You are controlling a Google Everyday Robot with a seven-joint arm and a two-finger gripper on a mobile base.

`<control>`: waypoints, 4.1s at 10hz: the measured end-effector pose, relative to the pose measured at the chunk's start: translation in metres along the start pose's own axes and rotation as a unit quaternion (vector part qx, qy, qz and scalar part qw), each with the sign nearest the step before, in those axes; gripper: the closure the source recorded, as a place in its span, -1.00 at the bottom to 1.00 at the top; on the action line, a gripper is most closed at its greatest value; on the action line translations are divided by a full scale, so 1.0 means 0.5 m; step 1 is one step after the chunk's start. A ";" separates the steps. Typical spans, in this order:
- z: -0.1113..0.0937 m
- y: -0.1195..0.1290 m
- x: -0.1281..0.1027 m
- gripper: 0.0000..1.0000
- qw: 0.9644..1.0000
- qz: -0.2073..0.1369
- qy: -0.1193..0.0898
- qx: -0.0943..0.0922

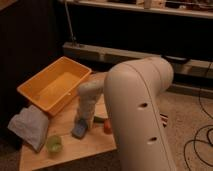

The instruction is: Place sponge in plastic cup

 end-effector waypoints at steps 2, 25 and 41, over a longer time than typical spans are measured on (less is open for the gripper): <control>0.008 0.004 0.001 0.58 1.000 -0.002 0.010 0.005; -0.131 0.102 -0.007 1.00 0.990 0.017 0.022 0.135; -0.140 0.068 0.122 1.00 0.996 -0.038 0.035 -0.074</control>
